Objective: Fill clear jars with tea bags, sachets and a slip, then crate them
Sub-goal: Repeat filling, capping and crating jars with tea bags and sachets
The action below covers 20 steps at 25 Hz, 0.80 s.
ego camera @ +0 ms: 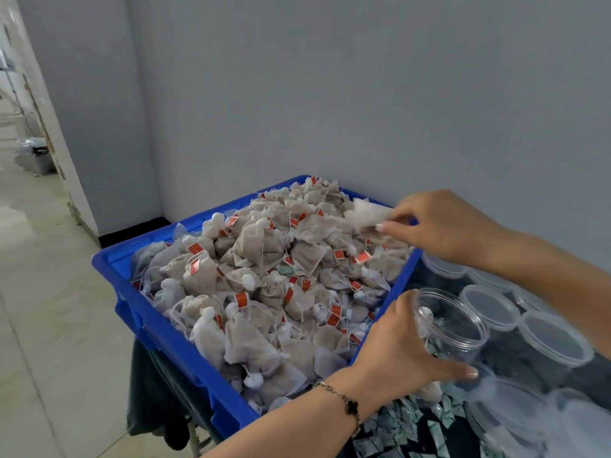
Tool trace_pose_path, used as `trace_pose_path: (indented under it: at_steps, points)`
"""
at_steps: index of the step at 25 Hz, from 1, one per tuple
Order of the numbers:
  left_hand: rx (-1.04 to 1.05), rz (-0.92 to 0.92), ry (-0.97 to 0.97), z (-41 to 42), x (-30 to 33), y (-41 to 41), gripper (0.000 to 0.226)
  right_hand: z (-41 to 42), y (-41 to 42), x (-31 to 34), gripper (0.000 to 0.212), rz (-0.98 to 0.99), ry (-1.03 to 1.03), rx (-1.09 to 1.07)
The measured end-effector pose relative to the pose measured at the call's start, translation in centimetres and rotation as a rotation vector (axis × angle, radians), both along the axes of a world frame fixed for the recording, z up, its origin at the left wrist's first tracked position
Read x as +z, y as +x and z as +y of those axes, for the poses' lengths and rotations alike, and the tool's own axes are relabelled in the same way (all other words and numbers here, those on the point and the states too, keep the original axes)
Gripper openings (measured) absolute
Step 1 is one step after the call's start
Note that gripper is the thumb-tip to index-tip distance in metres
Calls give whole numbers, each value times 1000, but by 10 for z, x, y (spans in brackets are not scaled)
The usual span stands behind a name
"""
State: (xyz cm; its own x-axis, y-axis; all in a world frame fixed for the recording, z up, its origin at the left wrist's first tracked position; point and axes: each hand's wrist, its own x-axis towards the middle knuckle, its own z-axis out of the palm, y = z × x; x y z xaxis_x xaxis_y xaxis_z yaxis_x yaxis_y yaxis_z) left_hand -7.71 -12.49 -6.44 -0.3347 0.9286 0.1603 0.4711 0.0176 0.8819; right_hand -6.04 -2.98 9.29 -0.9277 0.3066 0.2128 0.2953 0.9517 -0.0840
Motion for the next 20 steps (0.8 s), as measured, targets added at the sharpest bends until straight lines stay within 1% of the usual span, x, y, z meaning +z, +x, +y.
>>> trace_pose_path:
  at_steps: [1, 2, 3, 4, 5, 6, 8, 9, 11, 13, 14, 15, 17, 19, 20]
  points:
    - [8, 1, -4, 1, 1, 1, 107, 2, 27, 11, 33, 44, -37, -31]
    - [15, -4, -7, 2, 1, 1, 105, 2, 50, 19, 21, 20, -87, -61]
    - [22, -15, 1, 2, 3, 1, 98, 3, 67, 22, 10, -60, -122, -90]
    - [31, -29, 15, 1, 5, 1, 92, 4, 80, 21, 7, -151, -138, -110]
    - [39, -41, 26, 0, 7, 0, 90, 4, 90, 17, 12, -221, -143, -122]
    - [43, -48, 39, 0, 8, 0, 93, 3, 98, 11, 14, -283, -145, -132]
    - [44, -32, 66, 1, 5, 1, 103, -2, 104, 0, 9, -377, -150, -135]
    - [43, -24, 66, 1, 5, 2, 106, -2, 103, -3, 4, -379, -167, -128]
    - [32, -29, 51, 2, 7, 3, 106, 3, 92, -2, 7, -279, -213, -130]
    - [23, -16, 37, 3, 8, 4, 98, 16, 64, -6, 13, -177, -144, -125]
    - [28, -8, 34, 3, 8, 4, 97, 24, 45, -12, 17, -192, -88, -124]
    - [43, -10, 39, 3, 7, 3, 99, 32, 24, -22, 21, -260, -47, -114]
    - [81, -18, 32, 5, 5, -1, 105, 45, -17, -45, 28, -498, -48, -71]
    - [78, -19, 1, 7, 5, -2, 104, 56, -50, -75, 35, -738, -74, -71]
    - [68, -17, -16, 8, 5, -2, 100, 61, -60, -89, 37, -830, -50, -92]
